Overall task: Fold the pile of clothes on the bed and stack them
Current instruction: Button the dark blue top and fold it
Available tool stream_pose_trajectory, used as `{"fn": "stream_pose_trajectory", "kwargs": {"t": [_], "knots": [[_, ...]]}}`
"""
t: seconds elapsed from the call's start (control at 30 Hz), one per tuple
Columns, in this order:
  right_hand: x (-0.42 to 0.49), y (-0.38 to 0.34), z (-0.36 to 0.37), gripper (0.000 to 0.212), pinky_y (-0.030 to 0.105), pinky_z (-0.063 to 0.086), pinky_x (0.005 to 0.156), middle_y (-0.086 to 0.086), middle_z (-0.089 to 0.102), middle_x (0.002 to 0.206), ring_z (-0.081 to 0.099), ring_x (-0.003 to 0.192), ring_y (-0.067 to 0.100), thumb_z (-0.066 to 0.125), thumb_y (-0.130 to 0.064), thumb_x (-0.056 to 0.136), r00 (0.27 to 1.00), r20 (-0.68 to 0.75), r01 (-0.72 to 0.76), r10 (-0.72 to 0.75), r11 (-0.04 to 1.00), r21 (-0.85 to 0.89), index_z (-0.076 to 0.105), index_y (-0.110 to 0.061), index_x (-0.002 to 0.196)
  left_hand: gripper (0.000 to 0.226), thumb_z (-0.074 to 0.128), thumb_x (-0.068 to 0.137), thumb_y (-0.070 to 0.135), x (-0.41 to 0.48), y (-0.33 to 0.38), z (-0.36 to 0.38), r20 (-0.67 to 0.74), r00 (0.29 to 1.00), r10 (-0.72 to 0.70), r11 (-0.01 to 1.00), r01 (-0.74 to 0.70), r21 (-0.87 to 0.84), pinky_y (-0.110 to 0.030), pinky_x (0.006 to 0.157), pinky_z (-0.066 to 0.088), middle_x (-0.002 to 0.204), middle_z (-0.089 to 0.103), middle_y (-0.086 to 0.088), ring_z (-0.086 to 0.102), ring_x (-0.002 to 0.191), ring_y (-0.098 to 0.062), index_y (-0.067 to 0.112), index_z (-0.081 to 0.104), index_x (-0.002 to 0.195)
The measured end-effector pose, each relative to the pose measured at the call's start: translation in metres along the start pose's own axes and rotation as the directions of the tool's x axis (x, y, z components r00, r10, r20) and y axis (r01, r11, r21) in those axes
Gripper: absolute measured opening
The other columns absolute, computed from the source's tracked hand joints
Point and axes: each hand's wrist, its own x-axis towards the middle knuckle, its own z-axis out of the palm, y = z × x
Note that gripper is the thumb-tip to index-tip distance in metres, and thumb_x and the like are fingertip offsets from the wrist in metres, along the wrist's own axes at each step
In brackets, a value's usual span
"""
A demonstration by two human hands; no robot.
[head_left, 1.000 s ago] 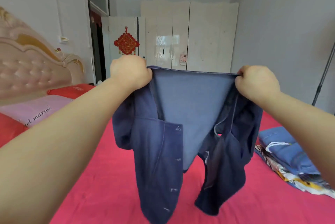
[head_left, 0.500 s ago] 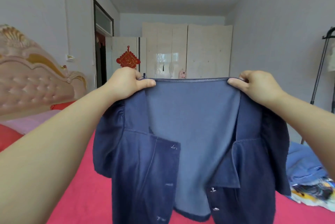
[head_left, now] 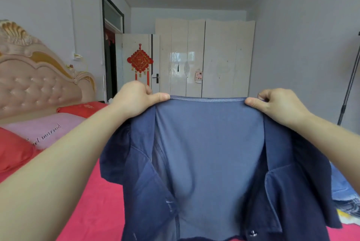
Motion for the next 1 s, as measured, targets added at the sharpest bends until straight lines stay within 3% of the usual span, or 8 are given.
{"fn": "stream_pose_trajectory", "kwargs": {"t": [0.1,0.23,0.37,0.6,0.77,0.87,0.93,1.0], "knots": [[0.002,0.024,0.046,0.053,0.035,0.032,0.059,-0.002,0.041,0.051,0.041,0.056,0.017,0.055,-0.054,0.082,0.996,0.073,-0.051,0.053,0.998,-0.033,0.039,-0.010,0.056,0.065,0.052,0.076,0.068,0.001,-0.018,0.053,0.067,0.997,-0.039,0.994,0.031,0.109,-0.032,0.052,0.028,0.050,0.039,-0.004,0.041,0.057,-0.022,0.011,0.035,0.048],[0.006,0.062,0.124,0.055,0.036,0.034,0.058,0.000,0.044,0.053,0.044,0.059,0.021,0.055,-0.058,0.081,0.979,0.157,-0.114,0.126,0.990,-0.085,0.036,-0.014,0.055,0.062,0.047,0.075,0.072,0.002,-0.052,0.135,0.103,0.988,-0.118,0.984,0.103,0.147,-0.030,0.055,0.032,0.060,0.048,0.000,0.050,0.068,-0.024,0.013,0.041,0.056],[0.015,0.097,0.206,0.049,0.034,0.034,0.059,-0.004,0.049,0.061,0.046,0.068,0.025,0.053,-0.061,0.081,0.952,0.242,-0.161,0.187,0.979,-0.123,0.050,-0.014,0.066,0.058,0.044,0.078,0.072,0.013,-0.088,0.213,0.160,0.970,-0.182,0.966,0.146,0.214,-0.030,0.061,0.037,0.078,0.061,-0.002,0.058,0.084,-0.027,0.015,0.053,0.072],[0.044,0.153,0.344,0.051,0.032,0.032,0.059,-0.003,0.046,0.062,0.045,0.072,0.026,0.047,-0.063,0.083,0.906,0.343,-0.187,0.247,0.962,-0.198,0.043,-0.016,0.065,0.060,0.039,0.080,0.073,0.049,-0.151,0.342,0.275,0.926,-0.260,0.933,0.167,0.319,-0.029,0.061,0.037,0.075,0.056,-0.003,0.059,0.085,-0.029,0.016,0.046,0.063],[0.050,0.179,0.423,0.050,0.033,0.034,0.063,0.006,0.056,0.079,0.057,0.089,0.030,0.040,-0.063,0.086,0.884,0.371,-0.170,0.283,0.936,-0.308,0.050,-0.015,0.075,0.058,0.037,0.083,0.070,0.062,-0.184,0.423,0.245,0.930,-0.272,0.885,0.142,0.442,-0.031,0.066,0.036,0.089,0.065,-0.008,0.060,0.091,-0.031,0.015,0.046,0.067],[0.035,0.196,0.475,0.055,0.039,0.039,0.083,0.009,0.060,0.109,0.052,0.109,0.030,0.033,-0.064,0.087,0.876,0.384,-0.093,0.291,0.884,-0.458,0.057,-0.016,0.100,0.057,0.035,0.088,0.063,0.046,-0.204,0.478,0.278,0.926,-0.255,0.868,0.093,0.488,-0.040,0.097,0.030,0.122,0.058,-0.007,0.045,0.121,-0.026,0.016,0.058,0.109],[0.007,0.207,0.509,0.064,0.048,0.023,0.107,0.008,0.043,0.139,0.032,0.133,0.029,0.024,-0.065,0.088,0.789,0.501,-0.063,0.355,0.859,-0.508,0.043,-0.023,0.133,0.062,0.027,0.092,0.060,0.017,-0.217,0.514,0.430,0.861,-0.270,0.896,0.061,0.440,-0.047,0.114,0.007,0.152,0.029,-0.003,0.015,0.143,-0.021,0.023,0.033,0.142],[-0.020,0.218,0.535,0.066,0.053,0.008,0.113,0.000,0.018,0.156,0.008,0.144,0.027,0.013,-0.065,0.089,0.709,0.582,-0.109,0.399,0.877,-0.469,0.015,-0.033,0.147,0.063,0.016,0.093,0.060,-0.009,-0.228,0.539,0.543,0.780,-0.310,0.916,0.093,0.390,-0.050,0.115,-0.004,0.158,0.004,0.003,-0.004,0.146,-0.021,0.031,0.010,0.149]]}}
